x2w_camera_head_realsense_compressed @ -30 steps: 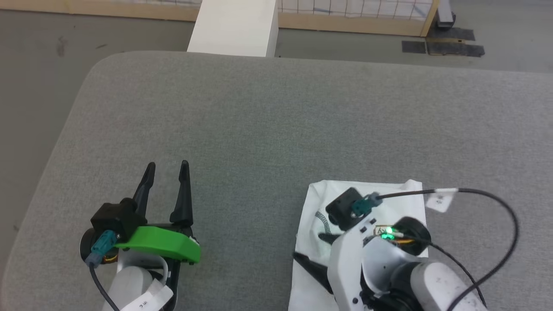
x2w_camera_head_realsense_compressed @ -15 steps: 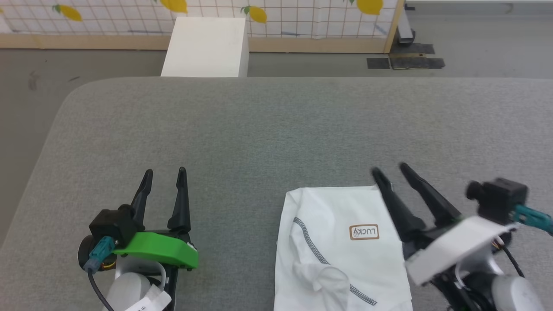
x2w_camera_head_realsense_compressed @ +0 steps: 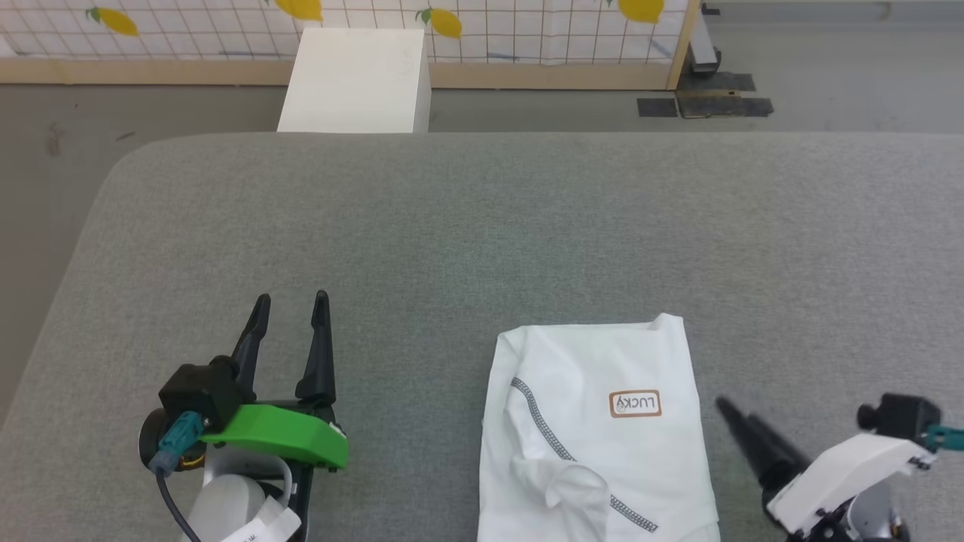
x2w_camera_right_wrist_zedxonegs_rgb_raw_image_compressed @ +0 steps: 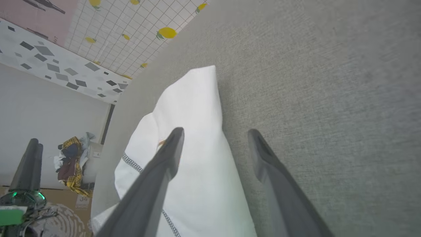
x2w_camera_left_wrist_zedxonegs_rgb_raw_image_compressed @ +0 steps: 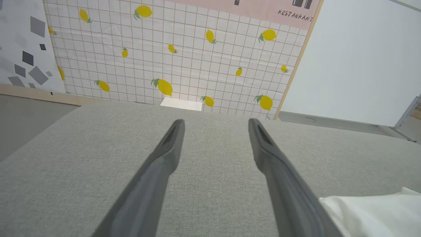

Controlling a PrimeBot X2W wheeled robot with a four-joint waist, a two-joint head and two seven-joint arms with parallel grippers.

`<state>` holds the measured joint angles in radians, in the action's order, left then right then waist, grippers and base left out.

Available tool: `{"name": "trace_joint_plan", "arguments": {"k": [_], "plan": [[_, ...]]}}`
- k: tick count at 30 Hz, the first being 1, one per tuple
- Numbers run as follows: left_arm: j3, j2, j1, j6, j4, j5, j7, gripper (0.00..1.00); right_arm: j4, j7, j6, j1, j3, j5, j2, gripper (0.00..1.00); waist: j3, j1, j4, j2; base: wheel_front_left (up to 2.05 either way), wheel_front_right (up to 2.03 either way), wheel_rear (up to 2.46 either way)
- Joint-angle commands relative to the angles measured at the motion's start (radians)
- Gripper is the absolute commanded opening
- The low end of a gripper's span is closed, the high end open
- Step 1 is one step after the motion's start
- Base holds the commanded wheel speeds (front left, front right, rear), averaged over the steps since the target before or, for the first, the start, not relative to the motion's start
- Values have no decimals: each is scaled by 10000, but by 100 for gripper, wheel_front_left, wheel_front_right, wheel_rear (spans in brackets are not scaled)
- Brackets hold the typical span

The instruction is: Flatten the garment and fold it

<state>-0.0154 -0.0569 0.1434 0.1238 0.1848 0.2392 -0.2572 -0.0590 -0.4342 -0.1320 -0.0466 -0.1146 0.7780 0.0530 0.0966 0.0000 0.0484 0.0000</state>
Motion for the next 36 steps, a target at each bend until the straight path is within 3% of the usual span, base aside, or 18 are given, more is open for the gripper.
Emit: {"name": "trace_joint_plan", "arguments": {"k": [1, 14, 15, 16, 17, 18, 26, 36], "plan": [[4, -55, -74, 69, -39, 77, -45, 100, -214, -278, 13, 55, 13, 144, -26, 100, 58, 0, 66, 0, 0, 0, 0], [-3, -54, -29, 69, -53, 103, -45, 100, -1427, -2582, 13, 737, 715, -16, -27, 100, 261, 0, 277, 0, 0, 0, 0], [-8, -51, -24, 69, -51, 104, -45, 100, -1475, -2708, 13, 806, 811, -35, -27, 85, 273, 0, 289, 0, 0, 0, 0], [-14, -48, -15, 69, -47, 104, -45, 100, -1490, -2793, 13, 863, 885, -74, -27, 47, 279, 0, 300, 0, 0, 0, 0], [-23, -45, -2, 69, -45, 102, -45, 100, -1493, -2882, 13, 927, 959, -171, -27, 30, 287, 0, 309, 0, 0, 0, 0], [-27, -42, 8, 69, -46, 102, -45, 100, -1473, -2951, 13, 976, 1019, -302, -27, 0, 294, 0, 312, 0, 0, 0, 0], [143, -43, -17, 69, -234, 55, -45, 100, -609, -3691, 13, 1845, 1553, -2267, 154, 0, 458, 0, -206, 0, 0, 0, 0], [130, -42, 326, 69, -793, -138, -45, 100, -97, -4260, 13, 4188, 3442, -4283, 2382, 0, 1211, 0, -1853, 0, 0, 0, 0]]}}
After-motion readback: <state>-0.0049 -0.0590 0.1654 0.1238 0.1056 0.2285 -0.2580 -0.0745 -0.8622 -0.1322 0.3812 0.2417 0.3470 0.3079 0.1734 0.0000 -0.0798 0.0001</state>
